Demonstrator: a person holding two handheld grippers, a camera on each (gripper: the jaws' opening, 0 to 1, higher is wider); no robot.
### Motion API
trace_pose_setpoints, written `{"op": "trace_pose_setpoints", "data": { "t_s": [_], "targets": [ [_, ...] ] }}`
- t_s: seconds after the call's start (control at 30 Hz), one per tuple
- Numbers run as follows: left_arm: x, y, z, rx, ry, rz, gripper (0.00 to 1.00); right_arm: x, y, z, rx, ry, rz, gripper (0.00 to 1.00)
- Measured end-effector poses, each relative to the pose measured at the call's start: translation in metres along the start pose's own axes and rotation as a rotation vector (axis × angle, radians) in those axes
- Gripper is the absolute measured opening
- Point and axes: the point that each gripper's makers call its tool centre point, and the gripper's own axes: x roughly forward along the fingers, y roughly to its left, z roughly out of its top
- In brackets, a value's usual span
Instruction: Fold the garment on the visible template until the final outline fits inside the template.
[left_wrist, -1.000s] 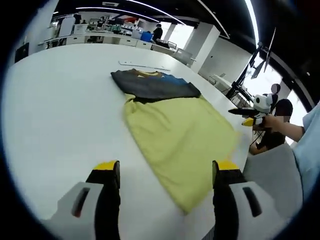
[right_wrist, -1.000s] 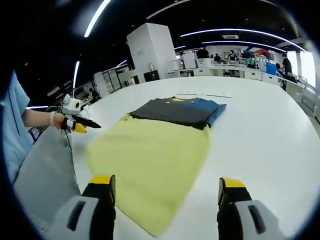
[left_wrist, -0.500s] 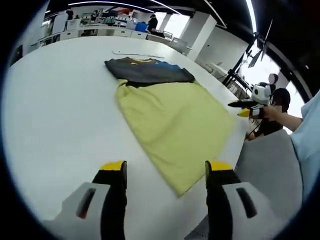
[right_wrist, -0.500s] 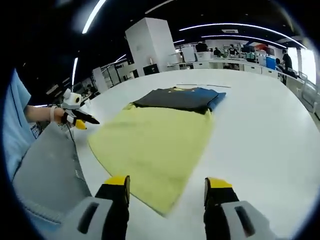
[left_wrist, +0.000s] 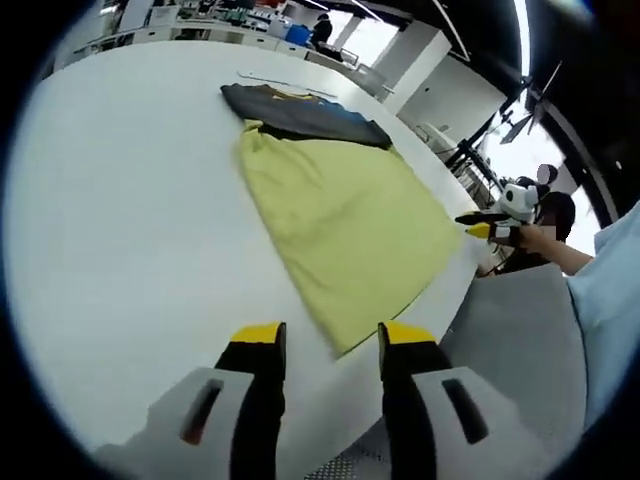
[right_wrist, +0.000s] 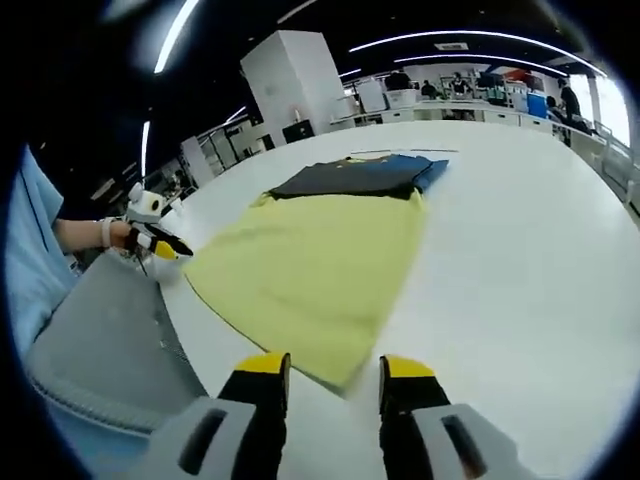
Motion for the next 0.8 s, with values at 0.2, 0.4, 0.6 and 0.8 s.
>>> {"op": "trace_pose_setpoints", "data": {
  "t_s": [0.2,0.4,0.6,0.8],
  "targets": [
    [0.005,-0.005,-0.002,-0.073,-0.018,-0.018,0.22,0.002,0.003,-0.002,0.008,0.007,0.006,0.27],
    [0.007,-0.006,-0.003,-0.084,-0.027,-0.023,0.17,0.003,0.002,-0.002,0.036,0.006,0.014,0.14],
    [0.008,-0.003,-0.006,-0.140,-0.031,-0.022,0.08,0.004,0.000,-0.003,0.086,0.004,0.006,0.07],
    [0.008,-0.005,-0.011,-0.152,-0.010,-0.025,0.01,0.003,-0.001,-0.005,0.095,0.020,0.002,0.00]
  ]
}}
